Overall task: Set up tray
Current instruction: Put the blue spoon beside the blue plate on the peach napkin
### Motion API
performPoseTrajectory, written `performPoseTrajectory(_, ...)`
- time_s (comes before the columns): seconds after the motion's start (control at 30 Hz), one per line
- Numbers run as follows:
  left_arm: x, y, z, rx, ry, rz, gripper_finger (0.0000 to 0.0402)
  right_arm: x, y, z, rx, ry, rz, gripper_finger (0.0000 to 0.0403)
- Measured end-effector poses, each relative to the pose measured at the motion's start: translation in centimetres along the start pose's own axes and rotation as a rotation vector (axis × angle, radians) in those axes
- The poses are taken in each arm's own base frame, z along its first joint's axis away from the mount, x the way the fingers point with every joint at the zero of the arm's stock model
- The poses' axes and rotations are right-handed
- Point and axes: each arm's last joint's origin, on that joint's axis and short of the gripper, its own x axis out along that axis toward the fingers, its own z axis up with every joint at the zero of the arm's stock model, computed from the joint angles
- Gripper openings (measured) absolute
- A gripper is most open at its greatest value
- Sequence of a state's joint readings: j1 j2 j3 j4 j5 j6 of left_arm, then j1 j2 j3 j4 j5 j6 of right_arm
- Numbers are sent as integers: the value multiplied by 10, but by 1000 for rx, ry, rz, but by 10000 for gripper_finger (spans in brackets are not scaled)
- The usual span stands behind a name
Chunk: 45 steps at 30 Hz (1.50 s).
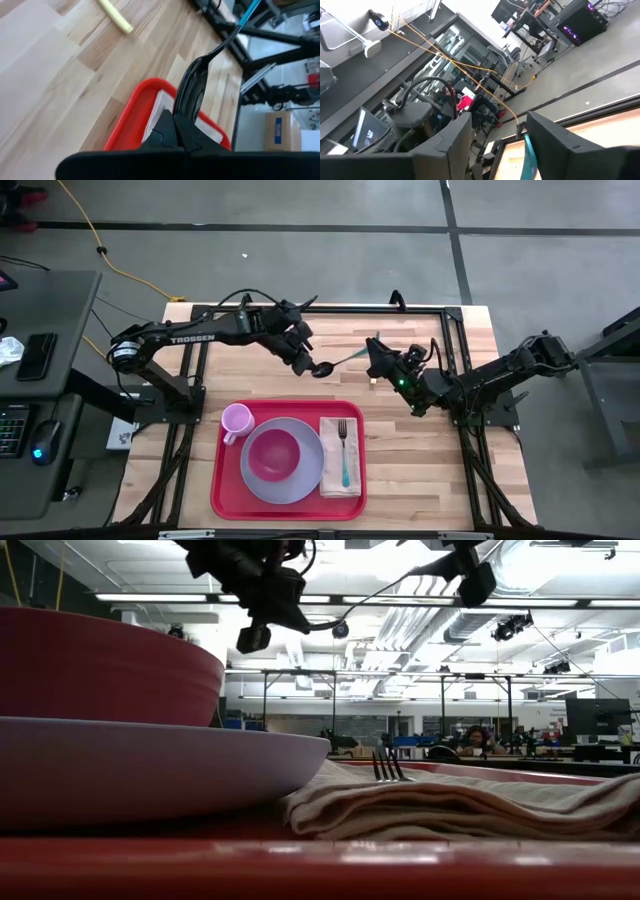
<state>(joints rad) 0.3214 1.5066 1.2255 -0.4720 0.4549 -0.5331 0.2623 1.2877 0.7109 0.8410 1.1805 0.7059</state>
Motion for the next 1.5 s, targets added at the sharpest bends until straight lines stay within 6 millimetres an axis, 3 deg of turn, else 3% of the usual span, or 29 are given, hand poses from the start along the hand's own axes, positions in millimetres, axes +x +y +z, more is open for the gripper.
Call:
performPoseTrajectory(0.5,-15,-1,-12,26,80,43,6,-1,2,5,-148,-16,-9,158)
performPoseTrajectory(0.9,-37,-10,-14,61,208,183,6,-7,23,27,-656,125,388,153)
performPoseTrajectory(1.2,-44,-22,-1,27,241,224,6,5,63,41,-1075,601,383,138)
performPoseTrajectory(1.37,-40,-29,9,24,278,285,6,12,84,50,-1198,800,400,138)
performPoseTrajectory(1.5,-35,-35,18,31,282,289,6,16,93,46,-1258,941,417,138)
